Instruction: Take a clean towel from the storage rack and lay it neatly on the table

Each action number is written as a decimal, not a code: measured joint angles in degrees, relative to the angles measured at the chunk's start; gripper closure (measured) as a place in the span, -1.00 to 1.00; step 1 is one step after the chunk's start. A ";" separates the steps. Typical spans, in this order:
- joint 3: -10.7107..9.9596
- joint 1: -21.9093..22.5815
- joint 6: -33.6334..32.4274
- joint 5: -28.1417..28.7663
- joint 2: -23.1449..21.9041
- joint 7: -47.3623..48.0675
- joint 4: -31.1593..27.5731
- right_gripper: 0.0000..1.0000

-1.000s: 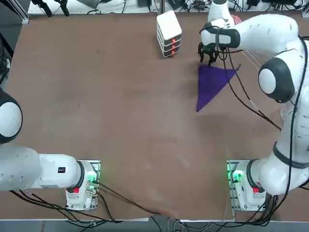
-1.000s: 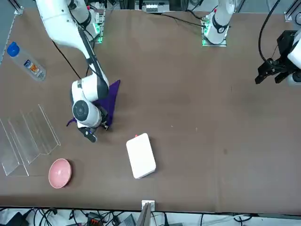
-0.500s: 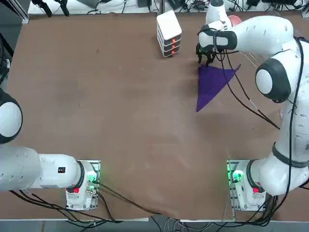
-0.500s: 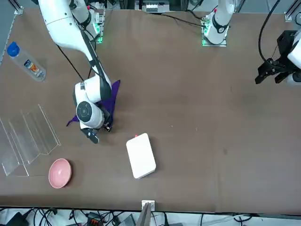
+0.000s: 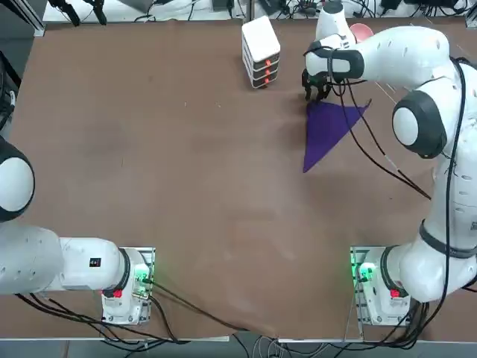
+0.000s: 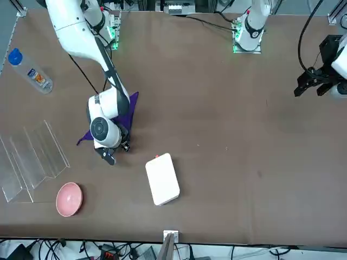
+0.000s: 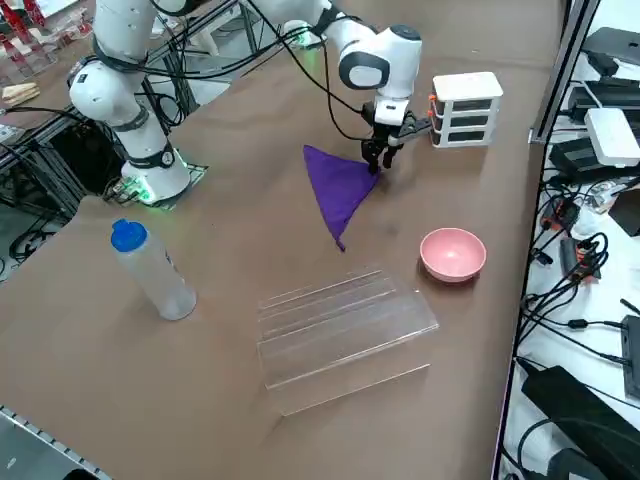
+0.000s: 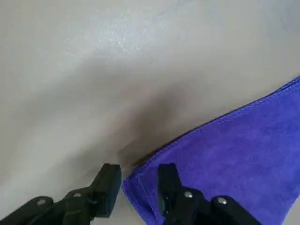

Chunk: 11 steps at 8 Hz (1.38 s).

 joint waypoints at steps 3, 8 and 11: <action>-0.14 -0.20 -0.01 -0.05 0.11 0.01 -0.06 0.21; -0.15 -0.20 -2.23 -0.07 -0.03 0.06 -0.02 0.93; -0.35 -0.31 -8.42 -0.29 -1.90 -0.17 0.25 0.96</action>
